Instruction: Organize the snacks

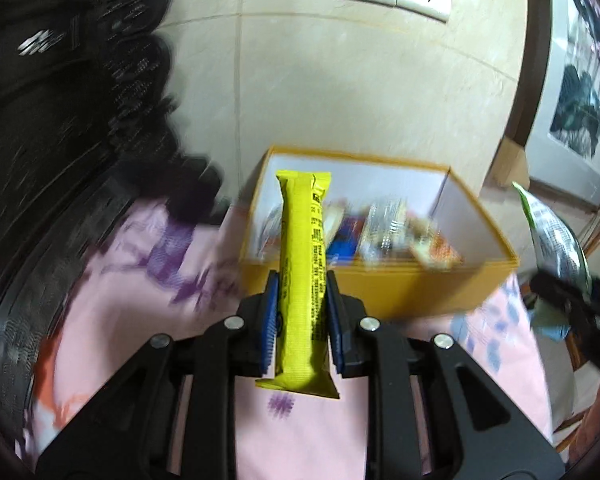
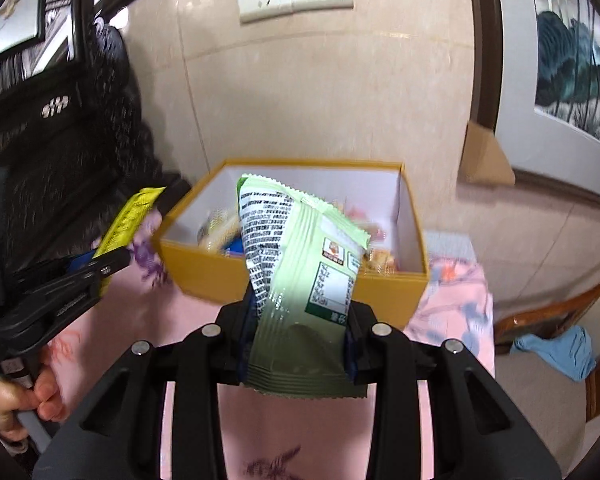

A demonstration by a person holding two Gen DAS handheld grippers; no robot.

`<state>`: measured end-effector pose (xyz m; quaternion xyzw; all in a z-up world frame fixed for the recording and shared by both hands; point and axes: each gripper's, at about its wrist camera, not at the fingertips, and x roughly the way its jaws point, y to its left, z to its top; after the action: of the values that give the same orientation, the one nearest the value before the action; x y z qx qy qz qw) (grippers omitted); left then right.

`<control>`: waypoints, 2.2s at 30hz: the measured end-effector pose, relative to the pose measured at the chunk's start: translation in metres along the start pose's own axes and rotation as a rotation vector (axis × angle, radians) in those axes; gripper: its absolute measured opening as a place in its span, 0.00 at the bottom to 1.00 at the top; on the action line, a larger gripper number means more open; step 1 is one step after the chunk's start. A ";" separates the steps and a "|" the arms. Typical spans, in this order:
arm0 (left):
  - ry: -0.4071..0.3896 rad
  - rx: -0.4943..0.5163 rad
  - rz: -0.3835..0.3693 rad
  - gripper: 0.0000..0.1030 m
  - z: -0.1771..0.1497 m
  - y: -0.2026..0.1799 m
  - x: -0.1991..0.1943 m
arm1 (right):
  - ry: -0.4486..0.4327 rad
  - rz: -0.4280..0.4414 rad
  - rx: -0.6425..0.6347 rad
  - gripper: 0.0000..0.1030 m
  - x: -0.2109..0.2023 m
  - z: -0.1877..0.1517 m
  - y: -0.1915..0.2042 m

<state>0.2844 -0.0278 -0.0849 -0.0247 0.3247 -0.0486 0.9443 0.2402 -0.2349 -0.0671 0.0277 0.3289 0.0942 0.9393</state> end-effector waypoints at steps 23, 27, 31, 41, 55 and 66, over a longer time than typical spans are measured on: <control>0.027 -0.003 0.070 0.85 0.080 -0.003 0.057 | -0.002 0.043 0.027 0.52 0.091 0.110 -0.024; 0.029 0.017 0.087 0.88 0.081 -0.002 0.052 | 0.108 -0.013 0.033 0.74 0.121 0.113 -0.022; 0.022 0.018 0.109 0.92 0.081 -0.001 0.046 | 0.134 -0.048 -0.016 0.97 0.119 0.108 -0.011; 0.030 0.014 0.114 0.94 0.079 -0.004 0.036 | 0.139 -0.108 0.067 0.99 0.085 0.108 -0.028; 0.036 0.023 0.112 0.95 0.072 -0.013 0.012 | 0.144 -0.198 0.055 0.99 0.038 0.089 -0.020; 0.027 0.039 0.093 0.95 0.067 -0.017 -0.013 | 0.148 -0.190 0.070 0.99 0.016 0.074 -0.012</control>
<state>0.3137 -0.0421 -0.0227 0.0094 0.3372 -0.0112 0.9413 0.3003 -0.2427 -0.0205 0.0224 0.4017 -0.0049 0.9155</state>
